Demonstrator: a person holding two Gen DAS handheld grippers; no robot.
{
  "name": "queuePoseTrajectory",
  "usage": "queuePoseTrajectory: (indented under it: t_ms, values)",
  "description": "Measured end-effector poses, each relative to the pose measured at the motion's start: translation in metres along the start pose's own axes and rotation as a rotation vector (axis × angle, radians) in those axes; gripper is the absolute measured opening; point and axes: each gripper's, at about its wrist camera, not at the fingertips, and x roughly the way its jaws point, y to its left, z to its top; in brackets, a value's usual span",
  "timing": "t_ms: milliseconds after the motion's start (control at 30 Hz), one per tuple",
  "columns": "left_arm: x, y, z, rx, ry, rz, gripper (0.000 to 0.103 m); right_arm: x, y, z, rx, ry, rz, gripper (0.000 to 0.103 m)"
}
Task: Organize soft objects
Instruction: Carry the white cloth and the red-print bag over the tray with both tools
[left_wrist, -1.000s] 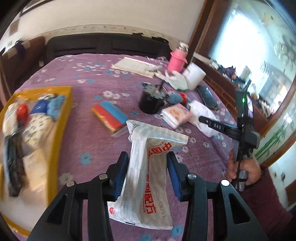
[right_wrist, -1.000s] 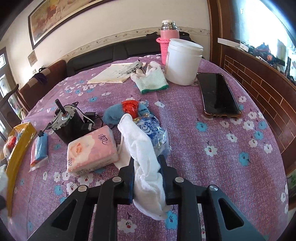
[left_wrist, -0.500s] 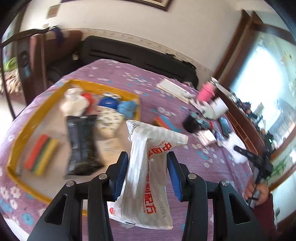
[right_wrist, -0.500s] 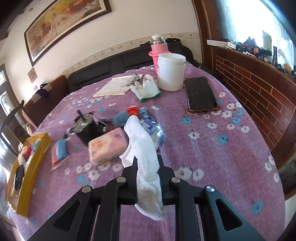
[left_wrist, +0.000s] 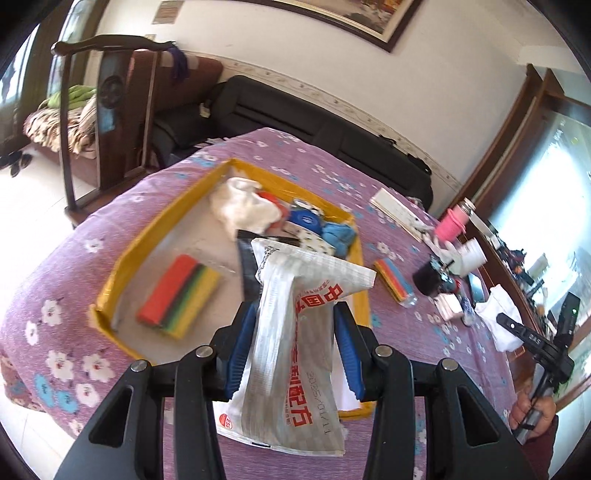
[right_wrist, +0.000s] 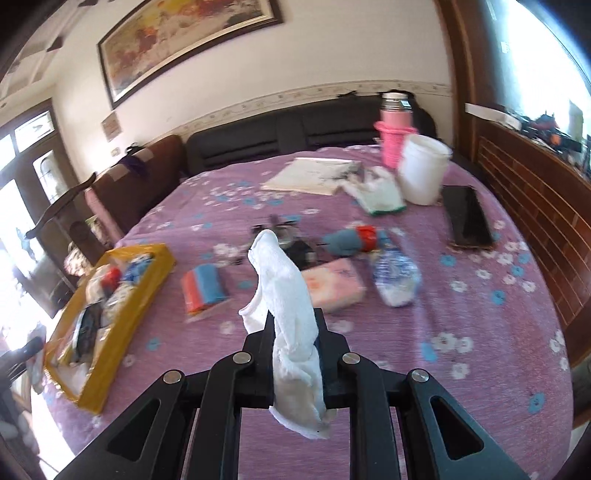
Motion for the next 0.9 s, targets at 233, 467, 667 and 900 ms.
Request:
queuePoseTrajectory:
  t_ms: [233, 467, 667, 900]
  values:
    - [-0.007, 0.03, 0.018, -0.041, -0.019, 0.03, 0.042, 0.014, 0.061, 0.0, -0.055, 0.053, 0.125, 0.017]
    - [0.004, 0.034, 0.044, 0.005, -0.021, 0.071, 0.042, 0.038, 0.13, -0.009, -0.1, 0.143, 0.299, 0.018]
    - [0.035, 0.039, 0.065, 0.022, 0.037, 0.077, 0.042, 0.053, 0.187, -0.023, -0.186, 0.223, 0.425, 0.018]
    - [0.086, 0.048, 0.096, -0.005, 0.128, 0.079, 0.042, 0.075, 0.247, -0.042, -0.334, 0.294, 0.508, 0.018]
